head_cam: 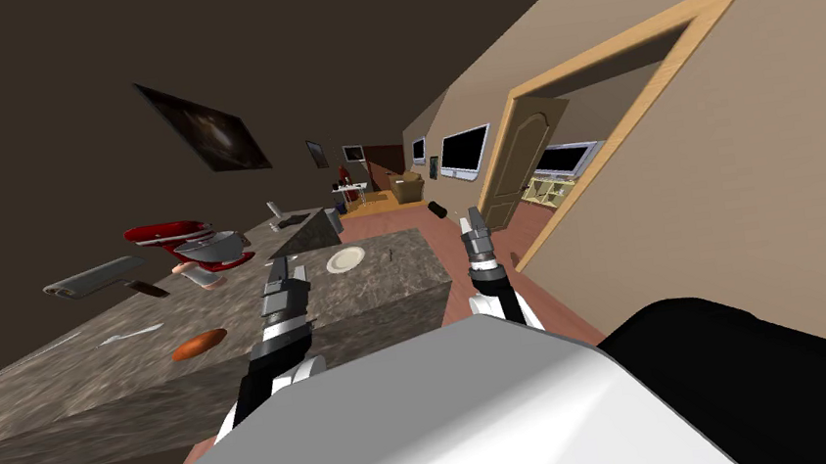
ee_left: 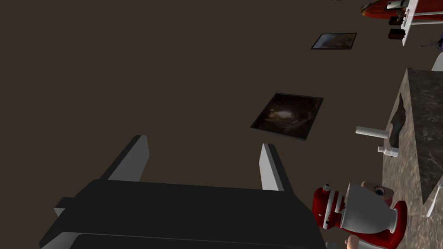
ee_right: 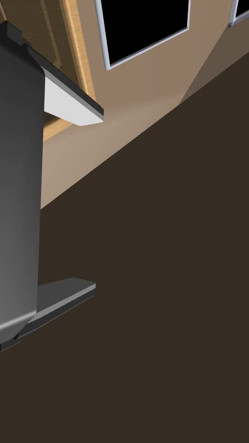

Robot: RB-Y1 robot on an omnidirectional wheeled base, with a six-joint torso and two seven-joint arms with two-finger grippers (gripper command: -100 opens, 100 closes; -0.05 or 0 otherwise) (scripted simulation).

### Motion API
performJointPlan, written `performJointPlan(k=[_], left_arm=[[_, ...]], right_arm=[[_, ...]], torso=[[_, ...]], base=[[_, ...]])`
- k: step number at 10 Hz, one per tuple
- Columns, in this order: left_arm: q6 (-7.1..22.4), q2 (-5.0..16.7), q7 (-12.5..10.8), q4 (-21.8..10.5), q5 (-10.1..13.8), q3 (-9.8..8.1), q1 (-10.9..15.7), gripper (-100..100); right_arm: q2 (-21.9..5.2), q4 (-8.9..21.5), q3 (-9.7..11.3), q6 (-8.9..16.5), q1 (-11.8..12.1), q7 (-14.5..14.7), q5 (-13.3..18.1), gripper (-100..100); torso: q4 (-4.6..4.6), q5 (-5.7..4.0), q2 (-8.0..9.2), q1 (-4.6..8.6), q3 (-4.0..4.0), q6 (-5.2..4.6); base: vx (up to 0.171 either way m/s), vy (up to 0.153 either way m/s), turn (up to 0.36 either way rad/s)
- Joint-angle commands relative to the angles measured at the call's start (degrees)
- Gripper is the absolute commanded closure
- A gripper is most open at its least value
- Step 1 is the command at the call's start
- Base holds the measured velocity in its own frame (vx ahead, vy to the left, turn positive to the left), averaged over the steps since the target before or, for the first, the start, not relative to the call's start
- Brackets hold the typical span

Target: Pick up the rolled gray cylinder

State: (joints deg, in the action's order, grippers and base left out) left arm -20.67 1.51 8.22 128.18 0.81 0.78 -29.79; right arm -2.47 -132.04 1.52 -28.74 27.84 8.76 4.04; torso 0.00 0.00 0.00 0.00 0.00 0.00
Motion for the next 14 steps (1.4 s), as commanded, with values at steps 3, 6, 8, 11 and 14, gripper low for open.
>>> performJointPlan(k=[3, 6, 8, 11, 14], left_arm=[[-3.0, 4.2, -1.7, -1.4, -2.0, -1.11, 0.4, -100], [-7.7, 8.5, -4.4, -4.1, -5.0, -3.17, 1.0, -100], [-11.0, 11.8, -6.5, -6.9, -7.6, -4.98, 1.4, -100], [-15.1, 15.5, -8.6, -10.5, -10.5, -7.00, 1.7, -100], [-19.3, 19.3, -10.8, -14.5, -13.5, -9.11, 1.9, -100]], right_arm=[[0.0, 0.0, 0.0, 0.0, 0.0, 0.0, 0.0, 0], [0.0, 0.0, 0.0, 0.0, 0.0, 0.0, 0.0, 0], [0.0, 0.0, 0.0, 0.0, 0.0, 0.0, 0.0, 0], [0.0, 0.0, 0.0, 0.0, 0.0, 0.0, 0.0, 0], [0.0, 0.0, 0.0, 0.0, 0.0, 0.0, 0.0, 0]], torso=[[0.01, -0.06, 0.03, 0.28, -0.02, 0.00], [0.03, -0.16, 0.12, 0.72, -0.07, -0.01], [0.03, -0.20, 0.15, 0.87, -0.09, -0.01], [0.01, -0.17, 0.02, 0.71, -0.02, -0.01], [0.01, -0.16, 0.06, 0.67, -0.04, -0.01]], base=[[-0.017, -0.083, -0.016], [-0.033, -0.195, -0.034], [-0.039, -0.259, -0.051], [-0.007, -0.206, -0.052], [-0.008, -0.203, -0.050]])
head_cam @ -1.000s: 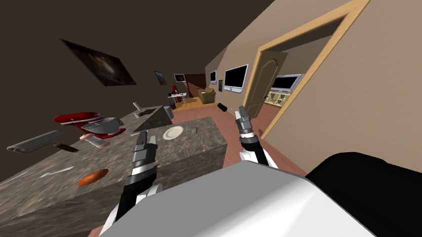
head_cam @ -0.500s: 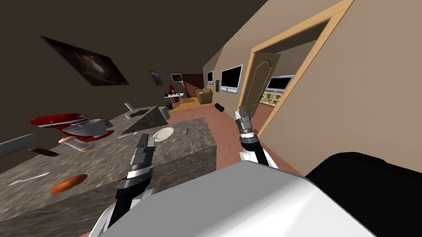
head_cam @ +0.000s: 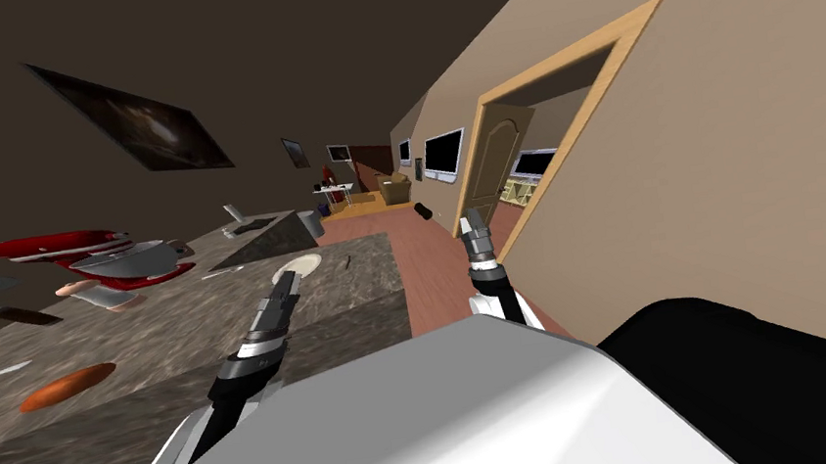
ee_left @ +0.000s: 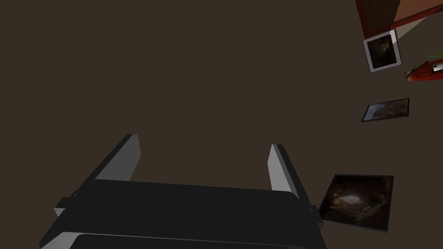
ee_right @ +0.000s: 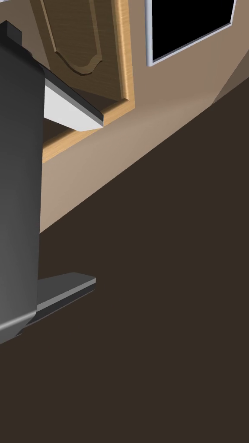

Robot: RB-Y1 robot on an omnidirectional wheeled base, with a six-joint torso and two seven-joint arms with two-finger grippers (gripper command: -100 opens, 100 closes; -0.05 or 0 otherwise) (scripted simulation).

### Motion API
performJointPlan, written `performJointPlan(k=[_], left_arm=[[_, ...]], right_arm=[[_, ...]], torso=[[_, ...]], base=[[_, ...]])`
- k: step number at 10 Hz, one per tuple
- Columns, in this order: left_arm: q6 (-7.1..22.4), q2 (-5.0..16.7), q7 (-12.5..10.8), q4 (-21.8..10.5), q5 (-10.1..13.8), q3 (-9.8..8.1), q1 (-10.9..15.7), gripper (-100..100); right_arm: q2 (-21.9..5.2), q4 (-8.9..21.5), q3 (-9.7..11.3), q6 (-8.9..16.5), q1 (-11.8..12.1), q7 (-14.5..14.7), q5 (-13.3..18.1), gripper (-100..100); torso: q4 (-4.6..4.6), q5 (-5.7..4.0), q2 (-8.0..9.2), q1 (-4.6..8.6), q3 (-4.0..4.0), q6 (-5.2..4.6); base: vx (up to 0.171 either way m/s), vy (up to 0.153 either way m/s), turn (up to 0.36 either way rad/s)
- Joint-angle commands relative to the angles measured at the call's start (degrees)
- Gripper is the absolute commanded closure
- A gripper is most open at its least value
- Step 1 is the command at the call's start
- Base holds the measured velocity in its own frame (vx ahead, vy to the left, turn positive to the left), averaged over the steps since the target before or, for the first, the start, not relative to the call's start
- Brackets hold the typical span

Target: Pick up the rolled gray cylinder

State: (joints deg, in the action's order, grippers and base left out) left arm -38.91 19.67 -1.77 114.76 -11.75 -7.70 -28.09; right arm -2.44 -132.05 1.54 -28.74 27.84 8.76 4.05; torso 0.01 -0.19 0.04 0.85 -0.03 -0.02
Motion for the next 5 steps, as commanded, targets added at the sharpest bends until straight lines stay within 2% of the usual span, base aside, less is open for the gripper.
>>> performJointPlan(k=[1, 2, 3, 4, 5], left_arm=[[-2.9, 2.9, -1.8, -2.9, -2.6, -1.71, 0.2, -100], [-3.3, 3.5, -1.8, -3.9, -2.6, -1.71, 0.2, -100], [-5.3, 5.8, -2.8, -6.0, -4.2, -2.79, 0.1, -100], [-5.3, 5.8, -2.8, -6.6, -4.2, -2.79, 0.1, -100], [-7.2, 8.2, -3.8, -8.5, -5.8, -3.88, 0.0, -100]], right_arm=[[0.0, 0.0, 0.0, 0.0, 0.0, 0.0, 0.0, 0], [0.0, 0.0, 0.0, 0.0, 0.0, 0.0, 0.0, 0], [0.0, 0.0, 0.0, 0.0, 0.0, 0.0, 0.0, 0], [0.0, 0.0, 0.0, 0.0, 0.0, 0.0, 0.0, 0], [0.0, 0.0, 0.0, 0.0, 0.0, 0.0, 0.0, 0]], torso=[[0.00, 0.00, 0.00, 0.00, 0.00, 0.00], [0.00, -0.05, 0.00, 0.21, 0.00, 0.00], [0.00, -0.03, -0.03, 0.04, 0.01, 0.02], [-0.02, 0.01, -0.11, -0.11, 0.06, 0.01], [-0.03, 0.06, -0.10, -0.37, 0.06, 0.02]], base=[[-0.003, -0.299, -0.093], [0.009, -0.233, -0.011], [0.042, -0.193, -0.062], [0.030, -0.120, -0.030], [0.020, -0.157, -0.084]])
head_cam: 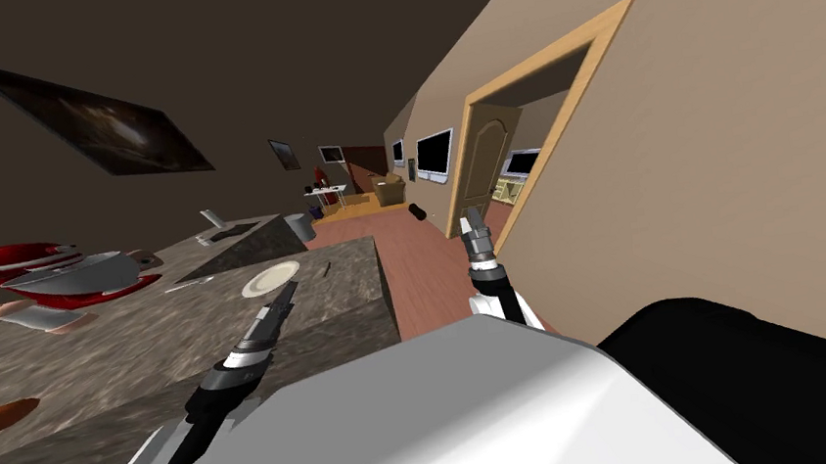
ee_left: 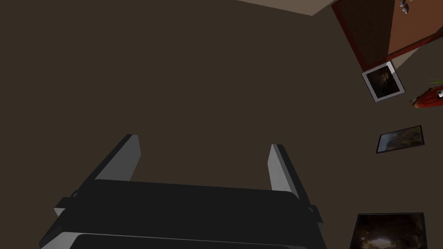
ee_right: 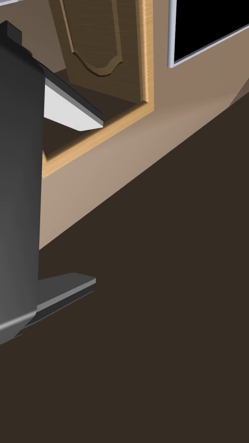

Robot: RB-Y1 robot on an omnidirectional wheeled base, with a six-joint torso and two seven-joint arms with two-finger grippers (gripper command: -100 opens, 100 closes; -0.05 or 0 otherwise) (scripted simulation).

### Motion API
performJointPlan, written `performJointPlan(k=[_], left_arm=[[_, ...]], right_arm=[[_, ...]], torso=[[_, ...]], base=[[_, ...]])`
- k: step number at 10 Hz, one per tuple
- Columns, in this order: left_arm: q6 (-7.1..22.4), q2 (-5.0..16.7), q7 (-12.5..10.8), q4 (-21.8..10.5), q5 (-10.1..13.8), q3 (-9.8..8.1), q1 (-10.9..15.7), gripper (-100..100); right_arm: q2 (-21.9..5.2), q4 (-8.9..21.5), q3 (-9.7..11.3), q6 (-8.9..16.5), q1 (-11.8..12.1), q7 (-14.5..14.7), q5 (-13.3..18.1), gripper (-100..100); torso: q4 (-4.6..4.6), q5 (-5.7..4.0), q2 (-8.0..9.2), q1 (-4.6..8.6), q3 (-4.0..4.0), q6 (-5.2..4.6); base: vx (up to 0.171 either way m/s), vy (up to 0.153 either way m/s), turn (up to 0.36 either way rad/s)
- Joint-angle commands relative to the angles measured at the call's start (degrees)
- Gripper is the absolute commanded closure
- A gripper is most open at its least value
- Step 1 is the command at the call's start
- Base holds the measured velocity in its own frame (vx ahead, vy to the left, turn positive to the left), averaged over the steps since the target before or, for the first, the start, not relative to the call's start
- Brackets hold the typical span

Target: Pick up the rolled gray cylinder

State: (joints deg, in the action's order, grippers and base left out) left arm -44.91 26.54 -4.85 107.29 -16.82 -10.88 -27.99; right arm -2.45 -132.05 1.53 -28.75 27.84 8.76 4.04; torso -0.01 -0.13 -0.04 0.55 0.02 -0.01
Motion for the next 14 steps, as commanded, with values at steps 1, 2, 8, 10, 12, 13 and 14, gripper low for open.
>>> performJointPlan(k=[1, 2, 8, 10, 12, 13, 14], left_arm=[[-1.2, 1.3, -0.7, -2.0, -0.7, -0.70, -0.1, -100], [-3.0, 3.8, -1.6, -4.0, -2.4, -1.78, -0.3, -100], [-8.0, 11.3, -3.9, -14.0, -7.3, -4.82, -1.2, -100], [-9.5, 13.9, -4.5, -17.1, -9.0, -5.72, -1.7, -100], [-10.9, 16.6, -5.1, -20.1, -10.6, -6.54, -2.2, -100], [-10.9, 16.7, -5.1, -21.9, -10.6, -6.54, -2.2, -100], [-10.9, 16.7, -5.1, -21.9, -10.6, -6.54, -2.2, -100]], right_arm=[[0.0, 0.0, 0.0, 0.0, 0.0, 0.0, 0.0, 0], [0.0, 0.0, 0.0, 0.0, 0.0, 0.0, 0.0, 0], [0.0, 0.0, 0.0, 0.0, 0.0, 0.0, 0.0, 0], [0.0, 0.0, 0.0, 0.0, 0.0, 0.0, 0.0, 0], [0.0, 0.0, 0.0, 0.0, 0.0, 0.0, 0.0, 0], [0.0, 0.0, 0.0, 0.0, 0.0, 0.0, 0.0, 0], [0.0, 0.0, 0.0, 0.0, 0.0, 0.0, 0.0, 0]], torso=[[0.00, 0.00, 0.00, 0.00, 0.00, 0.00], [0.01, 0.00, 0.03, -0.09, -0.01, 0.02], [-0.02, 0.01, -0.07, -0.13, 0.04, 0.02], [-0.02, 0.01, -0.11, -0.16, 0.06, 0.02], [0.00, 0.06, 0.03, -0.38, -0.01, 0.03], [0.01, 0.08, 0.06, -0.46, -0.04, 0.06], [0.01, 0.09, 0.07, -0.42, -0.04, 0.05]], base=[[0.017, -0.132, -0.031], [0.027, -0.171, -0.080], [0.045, -0.134, -0.059], [0.068, -0.105, -0.007], [0.014, -0.047, 0.042], [0.021, -0.056, 0.041], [0.009, -0.060, -0.117]])
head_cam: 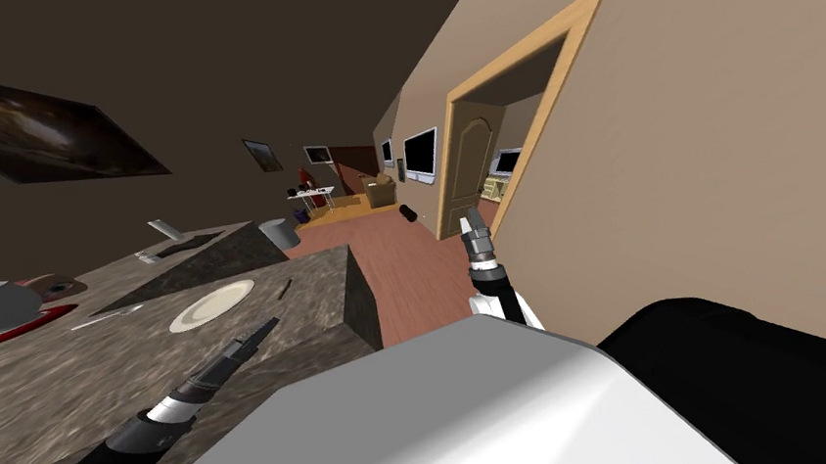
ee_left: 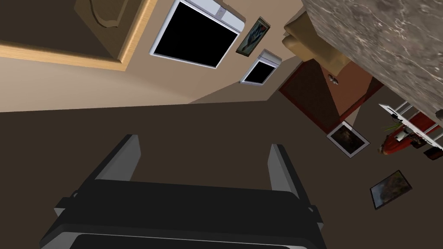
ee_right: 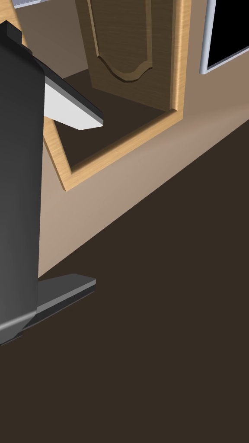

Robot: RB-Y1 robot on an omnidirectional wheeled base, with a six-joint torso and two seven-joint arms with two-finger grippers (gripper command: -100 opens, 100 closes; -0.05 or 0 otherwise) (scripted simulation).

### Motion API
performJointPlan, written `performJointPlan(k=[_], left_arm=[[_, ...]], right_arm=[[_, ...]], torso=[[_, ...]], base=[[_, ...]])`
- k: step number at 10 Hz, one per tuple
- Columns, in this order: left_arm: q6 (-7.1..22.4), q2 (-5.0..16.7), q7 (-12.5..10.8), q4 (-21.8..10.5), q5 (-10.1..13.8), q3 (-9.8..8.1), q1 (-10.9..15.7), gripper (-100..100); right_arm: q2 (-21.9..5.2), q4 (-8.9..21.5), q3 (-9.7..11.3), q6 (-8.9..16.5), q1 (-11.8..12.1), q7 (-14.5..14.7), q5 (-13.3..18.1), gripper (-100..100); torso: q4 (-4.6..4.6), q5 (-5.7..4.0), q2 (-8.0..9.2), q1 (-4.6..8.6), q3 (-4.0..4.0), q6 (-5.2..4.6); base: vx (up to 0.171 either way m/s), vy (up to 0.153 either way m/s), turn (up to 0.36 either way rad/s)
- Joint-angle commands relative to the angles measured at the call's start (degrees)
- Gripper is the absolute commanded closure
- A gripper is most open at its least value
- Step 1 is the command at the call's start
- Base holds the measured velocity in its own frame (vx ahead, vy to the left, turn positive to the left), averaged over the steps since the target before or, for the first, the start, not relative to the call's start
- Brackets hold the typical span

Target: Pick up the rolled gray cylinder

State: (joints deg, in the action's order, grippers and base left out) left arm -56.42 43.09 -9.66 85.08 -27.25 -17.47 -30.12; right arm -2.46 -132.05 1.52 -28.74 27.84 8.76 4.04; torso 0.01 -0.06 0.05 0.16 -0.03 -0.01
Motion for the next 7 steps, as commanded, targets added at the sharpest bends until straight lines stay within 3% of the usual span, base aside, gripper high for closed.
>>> performJointPlan(k=[1, 2, 3, 4, 5, 6, 7], left_arm=[[0.6, 0.1, -0.3, 0.3, -0.1, 0.05, 0.0, -100], [-0.7, 2.7, -0.8, -2.6, -1.7, -0.68, -0.6, -100], [-0.7, 2.7, -0.8, -3.3, -1.7, -0.68, -0.6, -100], [-1.9, 5.2, -1.2, -5.2, -3.3, -1.30, -1.2, -100], [-1.9, 5.2, -1.2, -6.9, -3.3, -1.30, -1.2, -100], [-3.0, 7.6, -1.5, -9.3, -4.8, -1.80, -1.9, -100], [-3.0, 7.6, -1.5, -10.5, -4.8, -1.80, -1.9, -100]], right_arm=[[0.0, 0.0, 0.0, 0.0, 0.0, 0.0, 0.0, 0], [0.0, 0.0, 0.0, 0.0, 0.0, 0.0, 0.0, 0], [0.0, 0.0, 0.0, 0.0, 0.0, 0.0, 0.0, 0], [0.0, 0.0, 0.0, 0.0, 0.0, 0.0, 0.0, 0], [0.0, 0.0, 0.0, 0.0, 0.0, 0.0, 0.0, 0], [0.0, 0.0, 0.0, 0.0, 0.0, 0.0, 0.0, 0], [0.0, 0.0, 0.0, 0.0, 0.0, 0.0, 0.0, 0]], torso=[[0.00, 0.00, 0.00, 0.00, 0.00, 0.00], [0.00, 0.01, -0.01, -0.07, 0.01, 0.05], [-0.02, 0.00, -0.11, 0.00, 0.05, 0.03], [-0.08, -0.02, -0.45, 0.06, 0.24, -0.06], [-0.17, -0.03, -0.79, 0.14, 0.45, -0.02], [-0.16, -0.04, -0.69, 0.14, 0.41, 0.03], [-0.13, -0.03, -0.58, 0.09, 0.34, 0.02]], base=[[0.018, -0.037, -0.039], [0.049, -0.062, -0.003], [0.155, -0.087, -0.286], [0.246, -0.102, -0.231], [0.182, -0.091, -0.022], [0.150, -0.074, -0.059], [0.108, -0.045, -0.050]])
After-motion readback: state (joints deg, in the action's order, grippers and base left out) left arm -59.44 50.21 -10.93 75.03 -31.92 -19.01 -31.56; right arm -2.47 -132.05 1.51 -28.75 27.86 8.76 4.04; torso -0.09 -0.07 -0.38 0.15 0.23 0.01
